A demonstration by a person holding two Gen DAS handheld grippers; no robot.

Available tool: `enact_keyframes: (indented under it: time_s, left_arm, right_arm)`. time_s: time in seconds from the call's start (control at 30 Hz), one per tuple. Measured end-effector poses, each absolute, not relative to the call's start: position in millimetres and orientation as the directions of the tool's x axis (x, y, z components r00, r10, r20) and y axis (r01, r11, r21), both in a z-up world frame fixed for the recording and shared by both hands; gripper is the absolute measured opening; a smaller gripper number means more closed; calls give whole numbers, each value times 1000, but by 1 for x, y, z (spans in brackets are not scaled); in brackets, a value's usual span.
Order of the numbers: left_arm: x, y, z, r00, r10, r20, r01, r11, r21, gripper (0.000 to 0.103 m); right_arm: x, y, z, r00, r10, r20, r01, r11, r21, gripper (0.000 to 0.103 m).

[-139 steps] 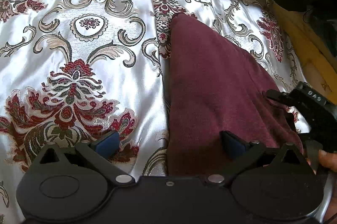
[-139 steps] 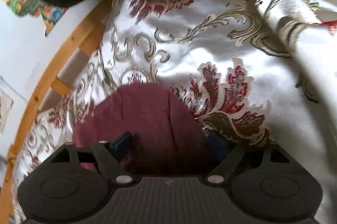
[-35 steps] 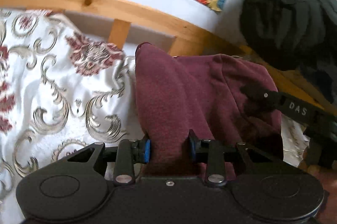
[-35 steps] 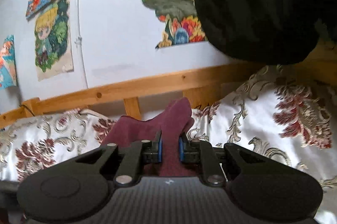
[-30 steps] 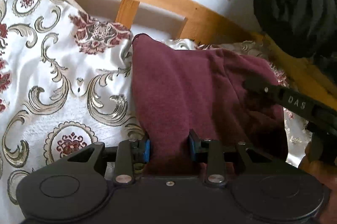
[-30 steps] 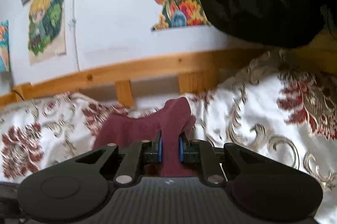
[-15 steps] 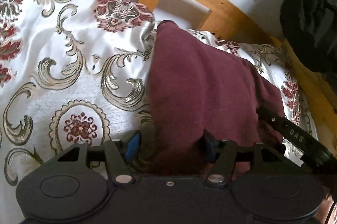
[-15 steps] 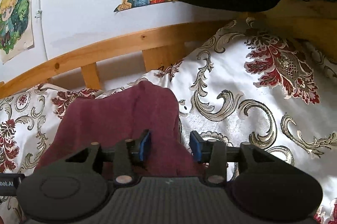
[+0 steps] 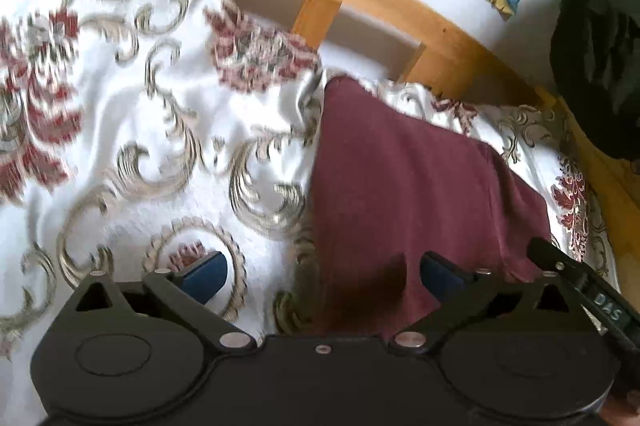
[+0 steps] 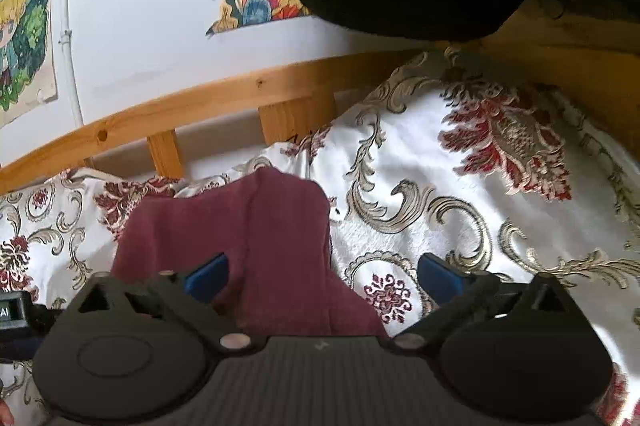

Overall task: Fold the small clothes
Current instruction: 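Open both tools and lift them back from the folded bundle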

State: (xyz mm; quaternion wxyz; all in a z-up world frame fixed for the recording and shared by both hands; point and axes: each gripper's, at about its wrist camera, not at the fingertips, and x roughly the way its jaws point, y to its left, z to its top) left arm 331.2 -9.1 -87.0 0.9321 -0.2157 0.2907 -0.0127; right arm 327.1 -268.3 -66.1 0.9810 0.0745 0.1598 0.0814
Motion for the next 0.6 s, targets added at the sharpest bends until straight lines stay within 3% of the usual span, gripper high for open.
enact_keyframes:
  time_s: [0.6]
  left_arm:
    - [249,-25,-51,913,-81,-401,-5,978,-208,102]
  right_arm:
    - [240,-276,-40,957,130,-261,-104,988,111,103]
